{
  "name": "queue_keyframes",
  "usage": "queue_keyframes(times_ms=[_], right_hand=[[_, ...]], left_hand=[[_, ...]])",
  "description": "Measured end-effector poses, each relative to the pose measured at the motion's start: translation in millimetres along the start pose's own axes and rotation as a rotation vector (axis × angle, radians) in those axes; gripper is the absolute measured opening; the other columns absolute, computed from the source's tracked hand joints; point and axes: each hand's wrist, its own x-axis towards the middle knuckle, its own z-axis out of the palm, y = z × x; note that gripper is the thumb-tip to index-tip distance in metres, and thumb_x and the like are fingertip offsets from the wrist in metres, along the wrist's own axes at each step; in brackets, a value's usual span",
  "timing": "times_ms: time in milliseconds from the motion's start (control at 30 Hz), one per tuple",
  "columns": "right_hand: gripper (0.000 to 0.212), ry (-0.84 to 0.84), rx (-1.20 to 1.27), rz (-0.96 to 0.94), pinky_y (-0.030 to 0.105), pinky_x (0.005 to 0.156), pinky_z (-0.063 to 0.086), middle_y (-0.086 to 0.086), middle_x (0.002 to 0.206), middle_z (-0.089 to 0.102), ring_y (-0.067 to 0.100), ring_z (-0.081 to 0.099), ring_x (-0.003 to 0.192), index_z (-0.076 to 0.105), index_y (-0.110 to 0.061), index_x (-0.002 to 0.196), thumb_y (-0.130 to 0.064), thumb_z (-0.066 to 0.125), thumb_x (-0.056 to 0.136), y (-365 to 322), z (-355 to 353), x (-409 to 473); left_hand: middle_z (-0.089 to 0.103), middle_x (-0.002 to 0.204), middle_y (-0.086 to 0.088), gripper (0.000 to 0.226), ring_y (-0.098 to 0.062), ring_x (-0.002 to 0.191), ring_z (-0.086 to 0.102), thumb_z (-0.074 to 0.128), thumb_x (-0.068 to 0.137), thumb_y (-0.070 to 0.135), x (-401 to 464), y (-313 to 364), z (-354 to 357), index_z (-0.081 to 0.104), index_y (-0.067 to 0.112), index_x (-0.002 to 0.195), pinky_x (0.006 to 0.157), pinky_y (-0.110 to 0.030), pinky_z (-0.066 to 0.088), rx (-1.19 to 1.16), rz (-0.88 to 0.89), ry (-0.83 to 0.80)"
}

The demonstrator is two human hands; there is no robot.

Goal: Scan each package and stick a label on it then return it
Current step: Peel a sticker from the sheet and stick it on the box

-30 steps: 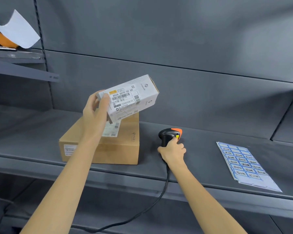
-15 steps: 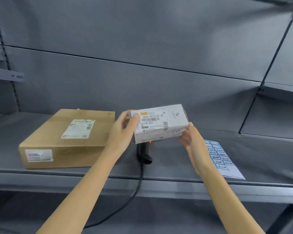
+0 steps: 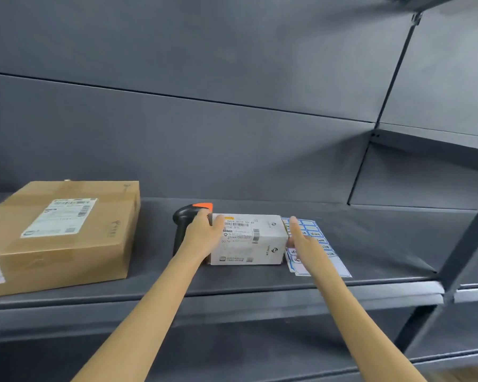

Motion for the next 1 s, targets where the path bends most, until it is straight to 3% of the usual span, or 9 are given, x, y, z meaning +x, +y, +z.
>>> queue_keyframes(times_ms=[100, 200, 300, 400, 467, 600, 767, 933, 1000], right_hand=[[0.071, 0.101, -0.428, 0.113, 0.039, 0.102, 0.031, 0.017, 0.134, 0.048, 0.033, 0.042, 0.123, 0.043, -0.009, 0.139, -0.063, 0.031, 0.094, 12.8, -24.6, 27.9], [0.090, 0.133, -0.592, 0.333, 0.038, 0.104, 0.030, 0.018, 0.141, 0.035, 0.035, 0.033, 0.130, 0.039, -0.011, 0.141, -0.074, 0.051, 0.078, 30.3, -42.7, 40.0], [0.084, 0.095, -0.575, 0.332, 0.037, 0.096, 0.038, 0.016, 0.131, 0.050, 0.033, 0.046, 0.119, 0.048, -0.007, 0.129, -0.065, 0.069, 0.072, 39.6, -55.1, 51.8], [0.049, -0.002, -0.419, 0.280, 0.035, 0.082, 0.044, 0.012, 0.103, 0.067, 0.030, 0.062, 0.095, 0.062, -0.005, 0.091, -0.044, 0.082, 0.068, 42.5, -67.4, 61.9], [0.038, -0.019, -0.296, 0.291, 0.038, 0.089, 0.051, 0.014, 0.097, 0.071, 0.031, 0.066, 0.094, 0.062, -0.004, 0.081, -0.030, 0.087, 0.067, 43.5, -74.6, 65.6], [0.034, 0.128, -0.016, 0.168, 0.054, 0.090, 0.052, 0.032, 0.102, 0.066, 0.035, 0.066, 0.083, 0.062, 0.013, 0.095, -0.005, 0.080, 0.071, 42.1, -80.4, 65.8], [0.019, 0.232, 0.459, -0.110, 0.050, 0.080, 0.057, 0.017, 0.102, 0.071, 0.030, 0.069, 0.080, 0.060, -0.012, 0.091, -0.004, 0.072, 0.080, 7.6, -82.2, 51.4], [0.018, 0.014, 0.935, -0.234, 0.046, 0.070, 0.059, 0.015, 0.100, 0.073, 0.030, 0.072, 0.088, 0.059, -0.005, 0.105, -0.006, 0.065, 0.088, -44.8, -70.9, 37.3], [0.020, -0.146, 1.027, -0.245, 0.045, 0.073, 0.059, 0.015, 0.106, 0.072, 0.031, 0.070, 0.096, 0.059, -0.005, 0.111, -0.009, 0.059, 0.091, -63.1, -58.7, 35.0]], left_hand=[[0.046, 0.078, 0.016, 0.004, -0.012, 0.074, 0.051, 0.050, 0.094, 0.028, 11.2, 0.0, -0.8, 0.049, 0.031, 0.093, 0.056, -0.021, 0.036, 0.003, 0.022, 0.042], [0.058, 0.105, 0.009, 0.034, -0.010, 0.088, 0.053, 0.051, 0.094, 0.025, 14.9, 1.8, 1.5, 0.053, 0.017, 0.127, 0.073, -0.023, 0.037, 0.003, 0.026, 0.058], [0.055, 0.128, 0.003, 0.033, -0.010, 0.091, 0.053, 0.051, 0.095, 0.024, 15.3, 0.8, 4.9, 0.054, 0.015, 0.127, 0.078, -0.023, 0.037, -0.046, 0.038, 0.069], [0.052, 0.133, 0.005, 0.031, 0.002, 0.082, 0.052, 0.052, 0.095, 0.024, 17.5, -2.2, 5.8, 0.055, 0.017, 0.124, 0.069, -0.016, 0.036, -0.077, 0.047, 0.086], [0.054, 0.130, 0.004, 0.030, 0.003, 0.080, 0.052, 0.053, 0.094, 0.023, 18.7, -2.9, 5.5, 0.056, 0.018, 0.123, 0.069, -0.016, 0.036, -0.087, 0.049, 0.091], [0.058, 0.127, 0.002, 0.031, -0.008, 0.097, 0.054, 0.056, 0.092, 0.021, 18.1, -0.7, 2.5, 0.057, 0.018, 0.123, 0.077, -0.018, 0.036, -0.119, 0.052, 0.092], [0.058, 0.126, 0.003, 0.036, -0.011, 0.118, 0.053, 0.058, 0.094, 0.024, 19.0, 9.9, -4.7, 0.055, 0.016, 0.128, 0.094, -0.023, 0.040, -0.173, 0.165, 0.080], [0.058, 0.115, 0.019, 0.044, 0.010, 0.100, 0.054, 0.059, 0.089, 0.046, 23.9, 27.5, -10.1, 0.056, 0.021, 0.125, 0.078, -0.010, 0.041, -0.342, 0.221, 0.049], [0.061, 0.115, 0.009, 0.048, -0.004, 0.105, 0.059, 0.061, 0.086, 0.053, 30.0, 37.1, -10.0, 0.059, 0.016, 0.116, 0.093, -0.024, 0.047, -0.450, 0.154, -0.011]])
